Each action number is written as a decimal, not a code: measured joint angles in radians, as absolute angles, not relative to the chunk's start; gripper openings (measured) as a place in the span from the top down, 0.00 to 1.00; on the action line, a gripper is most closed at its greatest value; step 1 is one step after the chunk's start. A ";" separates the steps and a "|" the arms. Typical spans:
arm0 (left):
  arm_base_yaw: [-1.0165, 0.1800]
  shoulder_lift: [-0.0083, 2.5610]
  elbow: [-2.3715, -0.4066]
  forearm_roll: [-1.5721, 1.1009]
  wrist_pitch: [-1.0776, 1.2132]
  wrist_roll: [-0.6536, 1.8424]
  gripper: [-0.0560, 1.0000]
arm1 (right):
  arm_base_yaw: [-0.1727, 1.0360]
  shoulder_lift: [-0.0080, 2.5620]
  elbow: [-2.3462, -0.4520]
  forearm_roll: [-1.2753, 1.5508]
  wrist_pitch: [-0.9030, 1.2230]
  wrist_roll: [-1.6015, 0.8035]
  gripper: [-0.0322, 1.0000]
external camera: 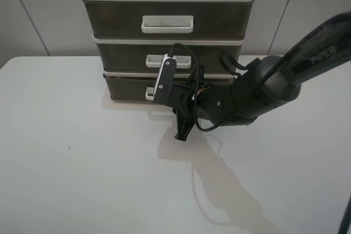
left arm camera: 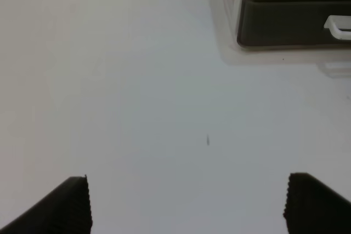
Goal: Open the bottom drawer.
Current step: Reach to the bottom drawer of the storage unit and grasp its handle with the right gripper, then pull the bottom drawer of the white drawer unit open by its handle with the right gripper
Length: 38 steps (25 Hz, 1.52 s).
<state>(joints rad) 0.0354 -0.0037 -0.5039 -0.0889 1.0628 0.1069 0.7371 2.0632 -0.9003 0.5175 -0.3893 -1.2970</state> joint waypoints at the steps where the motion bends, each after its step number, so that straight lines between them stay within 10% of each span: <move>1: 0.035 -0.004 -0.504 -0.089 1.063 0.107 0.27 | 0.737 2.063 -0.900 0.517 -0.388 -1.297 0.92; 38: 0.035 -0.004 -0.504 -0.089 1.063 0.107 0.27 | 0.727 1.958 -0.910 0.348 0.015 -1.285 0.94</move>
